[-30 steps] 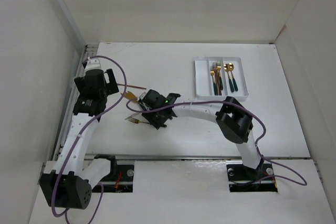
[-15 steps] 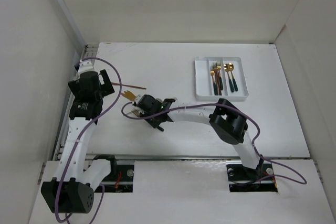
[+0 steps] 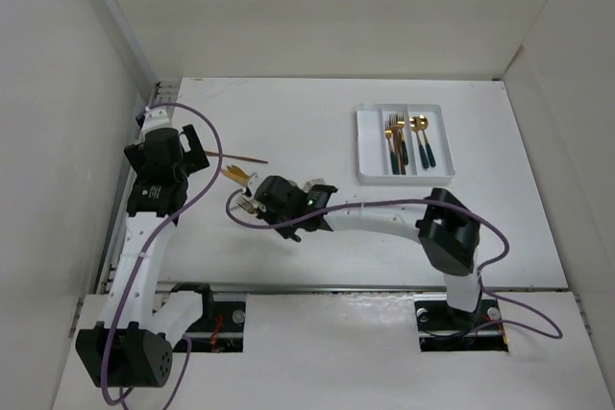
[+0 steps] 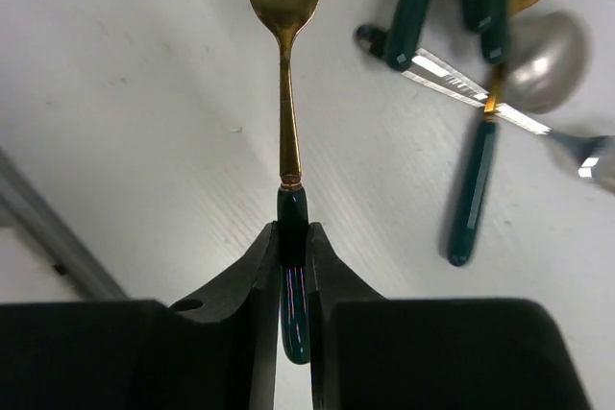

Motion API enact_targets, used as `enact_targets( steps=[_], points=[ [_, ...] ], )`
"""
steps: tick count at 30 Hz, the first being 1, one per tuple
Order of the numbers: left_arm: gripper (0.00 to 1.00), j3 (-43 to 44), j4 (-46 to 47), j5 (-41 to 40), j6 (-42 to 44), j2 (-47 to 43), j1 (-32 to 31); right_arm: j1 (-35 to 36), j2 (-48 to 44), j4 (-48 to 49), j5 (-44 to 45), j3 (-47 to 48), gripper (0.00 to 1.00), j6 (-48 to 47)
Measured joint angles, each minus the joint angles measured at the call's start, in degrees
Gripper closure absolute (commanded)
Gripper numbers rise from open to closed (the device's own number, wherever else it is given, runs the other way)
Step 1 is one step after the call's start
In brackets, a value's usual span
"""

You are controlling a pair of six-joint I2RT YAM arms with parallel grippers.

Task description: Sort the eating utensils into containers

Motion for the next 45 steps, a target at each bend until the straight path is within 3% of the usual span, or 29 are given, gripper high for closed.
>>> enact_targets(
  steps=[5, 10, 14, 17, 28, 45],
  points=[
    [0.04, 3.23, 1.33, 1.99, 0.44, 3.61, 0.0, -4.85, -6.23, -2.38, -0.26, 5.81, 1.0, 2.75],
    [0.07, 6.12, 2.93, 6.91, 1.22, 8.81, 0.0, -22.84, -7.69, -2.78, -0.26, 10.47, 1.0, 8.15],
    [0.1, 12.76, 0.83, 11.13, 2.36, 17.86, 0.0, -38.18, -6.05, -5.97, 1.51, 12.44, 1.0, 11.43],
    [0.11, 18.05, -0.92, 11.82, 2.21, 25.27, 0.0, -44.76, -3.91, -7.93, 2.97, 13.05, 1.0, 12.24],
    [0.13, 23.1, -5.42, 16.06, -3.74, 38.62, -1.53, -45.13, 6.45, -10.69, 4.24, 13.0, 1.0, 10.4],
    [0.13, 26.58, -6.03, 17.31, -4.66, 47.54, -5.25, -49.81, 4.7, -10.19, 4.96, 7.93, 1.0, 7.63]
  ],
)
